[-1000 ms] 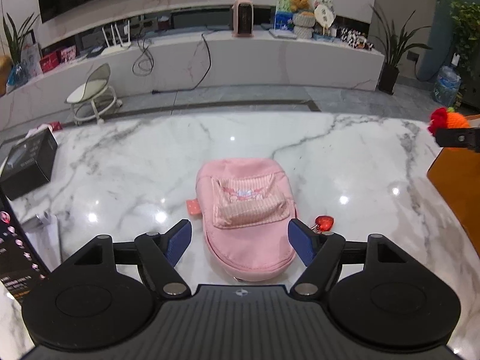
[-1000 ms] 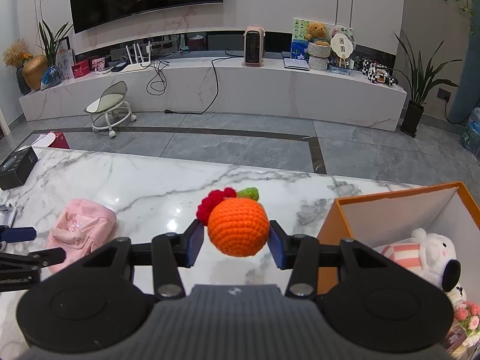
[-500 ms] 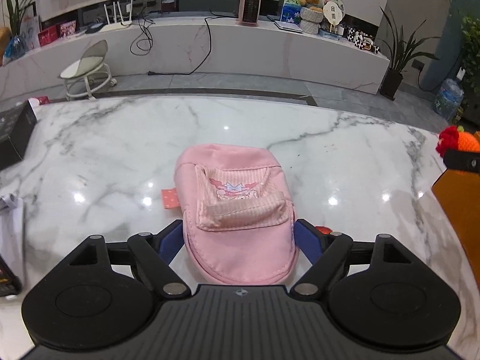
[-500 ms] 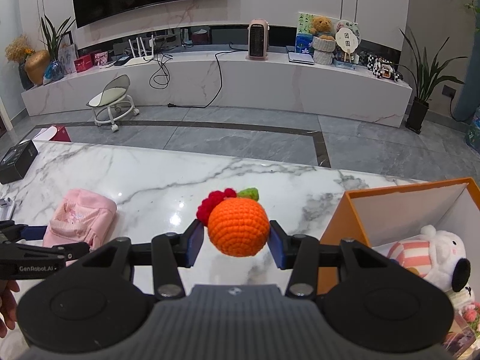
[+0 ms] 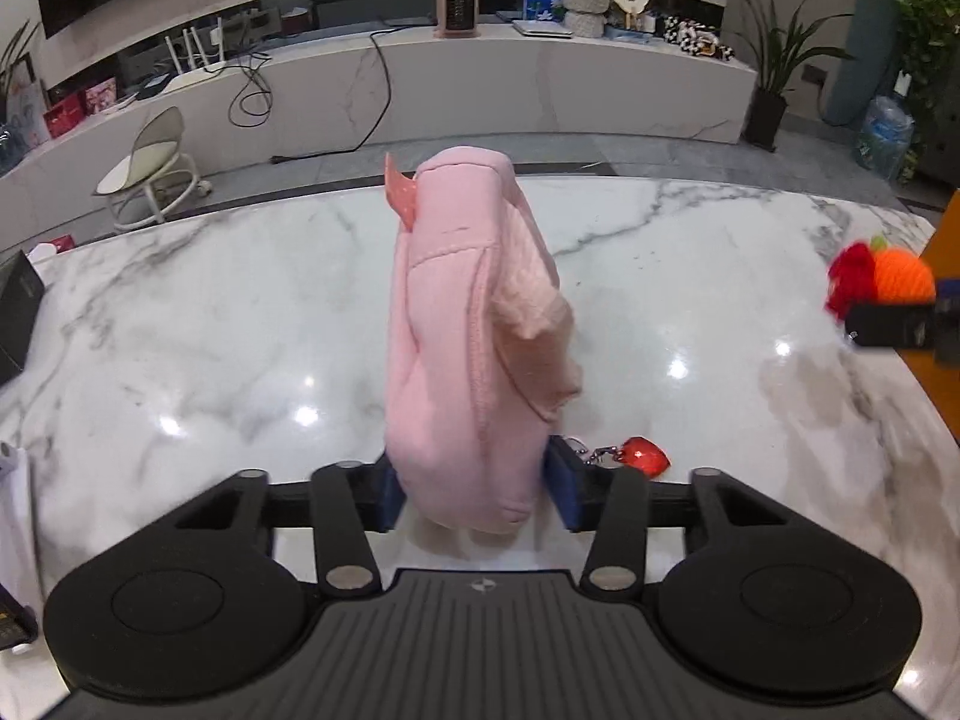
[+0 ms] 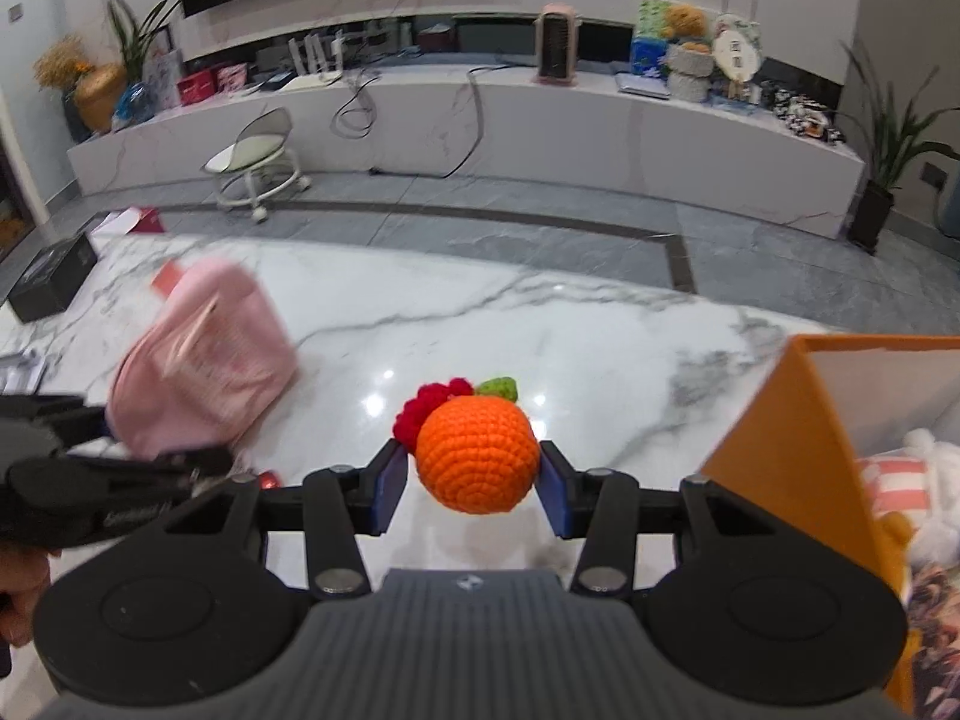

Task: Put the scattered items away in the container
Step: 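Grasp the pink bag with the left tool while the right tool holds the fruit, then lift and carry the pink bag and crocheted fruit over the orange box with both tools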

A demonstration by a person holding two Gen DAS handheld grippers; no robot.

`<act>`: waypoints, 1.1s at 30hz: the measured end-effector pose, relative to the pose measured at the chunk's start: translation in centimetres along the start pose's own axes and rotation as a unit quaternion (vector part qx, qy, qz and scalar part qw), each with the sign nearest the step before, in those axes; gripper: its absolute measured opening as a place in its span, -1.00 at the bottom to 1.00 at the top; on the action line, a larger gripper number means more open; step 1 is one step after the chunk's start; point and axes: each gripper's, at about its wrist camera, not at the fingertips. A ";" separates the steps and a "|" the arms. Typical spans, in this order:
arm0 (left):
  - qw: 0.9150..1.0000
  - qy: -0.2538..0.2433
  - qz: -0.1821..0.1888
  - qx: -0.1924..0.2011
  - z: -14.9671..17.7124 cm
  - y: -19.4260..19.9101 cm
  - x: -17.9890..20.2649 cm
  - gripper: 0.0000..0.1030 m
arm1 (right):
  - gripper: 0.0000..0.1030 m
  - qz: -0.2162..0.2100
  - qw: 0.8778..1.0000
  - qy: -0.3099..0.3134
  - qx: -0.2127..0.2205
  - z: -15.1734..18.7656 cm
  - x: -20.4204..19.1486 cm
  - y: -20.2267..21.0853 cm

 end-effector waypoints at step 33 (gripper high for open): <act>0.998 -0.027 0.002 0.063 -1.0 6.9 2.6 -0.37 | -0.04 -0.021 0.998 0.007 0.051 -0.9 -0.9 5.4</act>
Point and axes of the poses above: each gripper's, at about its wrist camera, not at the fingertips, and y roughly against the way its jaws point, x to its right, z to its underside, and after that the axes turned 9 degrees about y, right-handed
